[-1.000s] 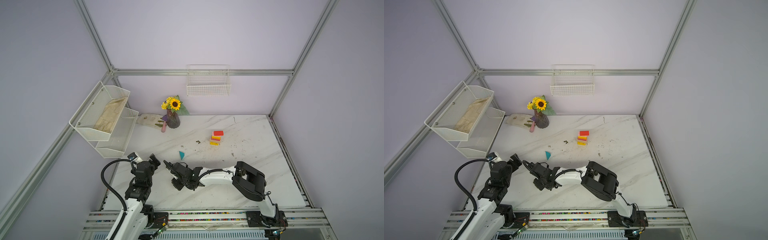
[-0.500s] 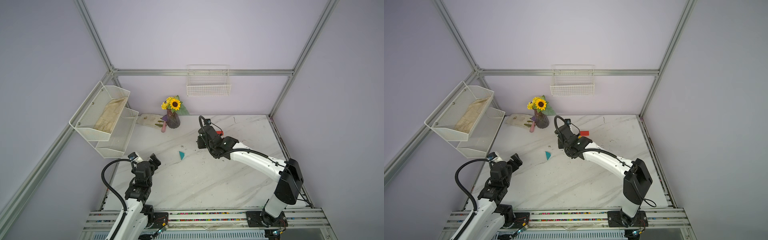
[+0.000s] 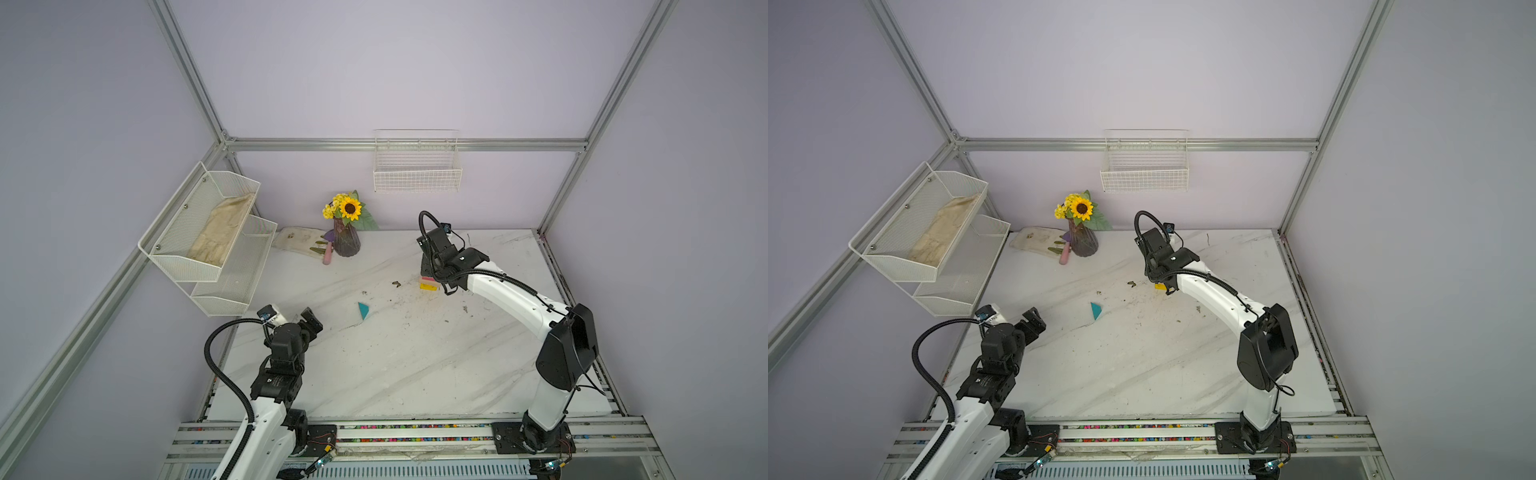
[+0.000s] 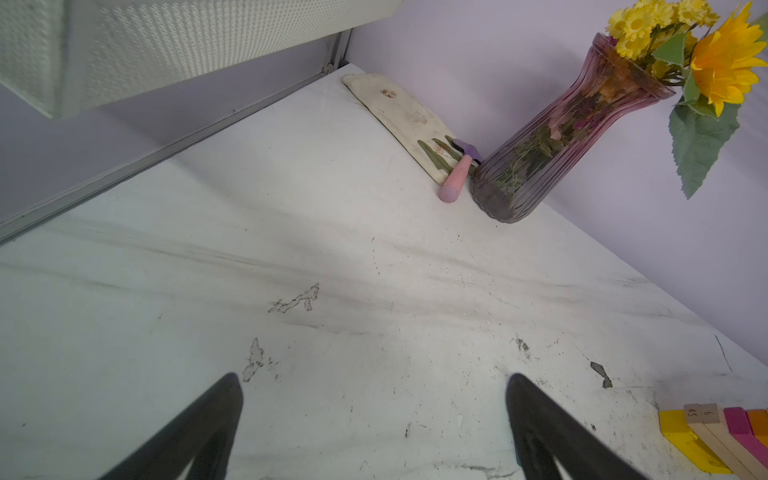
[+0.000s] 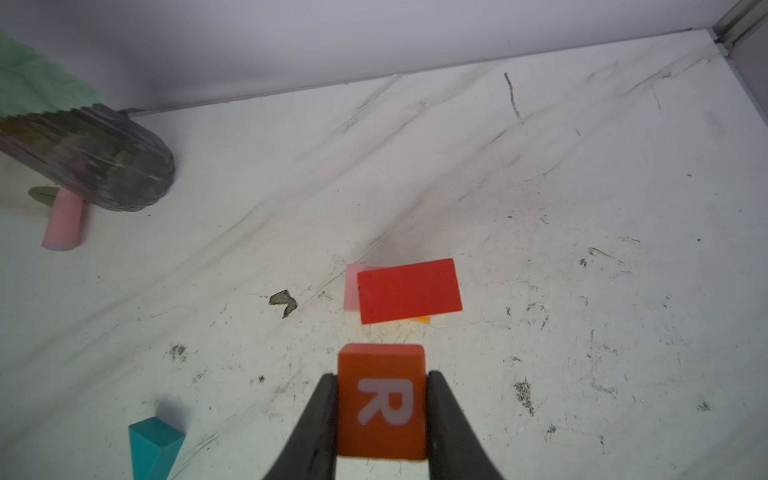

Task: Build the wood block tower
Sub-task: 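Lower the orange R cube onto the red block with the right gripper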

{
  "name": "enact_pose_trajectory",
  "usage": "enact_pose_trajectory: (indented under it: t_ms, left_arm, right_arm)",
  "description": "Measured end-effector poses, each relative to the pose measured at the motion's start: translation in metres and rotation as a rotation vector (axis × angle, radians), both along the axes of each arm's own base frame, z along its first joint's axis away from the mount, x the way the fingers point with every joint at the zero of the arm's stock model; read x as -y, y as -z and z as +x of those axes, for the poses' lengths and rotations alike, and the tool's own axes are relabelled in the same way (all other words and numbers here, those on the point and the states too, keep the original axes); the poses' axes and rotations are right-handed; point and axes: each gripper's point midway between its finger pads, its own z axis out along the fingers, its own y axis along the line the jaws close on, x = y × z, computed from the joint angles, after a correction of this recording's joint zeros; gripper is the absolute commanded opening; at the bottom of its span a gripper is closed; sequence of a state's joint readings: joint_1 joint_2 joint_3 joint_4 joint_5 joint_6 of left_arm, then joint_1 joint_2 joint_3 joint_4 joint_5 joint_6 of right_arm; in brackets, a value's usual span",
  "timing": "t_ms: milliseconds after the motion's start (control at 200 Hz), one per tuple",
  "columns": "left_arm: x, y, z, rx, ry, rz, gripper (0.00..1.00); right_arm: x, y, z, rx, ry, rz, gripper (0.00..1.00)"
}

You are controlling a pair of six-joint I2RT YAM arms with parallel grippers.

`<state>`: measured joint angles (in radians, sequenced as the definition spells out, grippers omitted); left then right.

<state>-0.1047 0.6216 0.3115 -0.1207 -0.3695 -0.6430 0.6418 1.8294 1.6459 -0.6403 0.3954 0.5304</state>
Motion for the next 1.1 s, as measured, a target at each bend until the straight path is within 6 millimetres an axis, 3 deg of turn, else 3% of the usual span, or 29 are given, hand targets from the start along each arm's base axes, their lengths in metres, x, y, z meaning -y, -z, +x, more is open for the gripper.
enact_pose_trajectory:
  t_ms: [180, 495, 905, 1100]
  left_arm:
    - [0.000, 0.000, 0.000, 0.000, 0.001, -0.001, 0.97]
    - [0.001, 0.000, 0.000, 0.000, 0.003, -0.001, 0.97]
    - [0.001, 0.000, 0.000, 0.001, 0.004, -0.001, 0.97]
    - [0.001, 0.000, 0.000, 0.002, 0.004, -0.001, 0.97]
  right_arm:
    - [0.012, 0.017, 0.016, -0.046, 0.027, 0.004, 0.11]
    - [0.004, 0.013, 0.028, -0.044, 0.008, 0.035, 0.16]
    - [0.001, 0.035, 0.035, -0.089, 0.003, 0.027, 0.22]
    - [0.004, 0.035, 0.036, -0.090, 0.007, 0.024, 0.46]
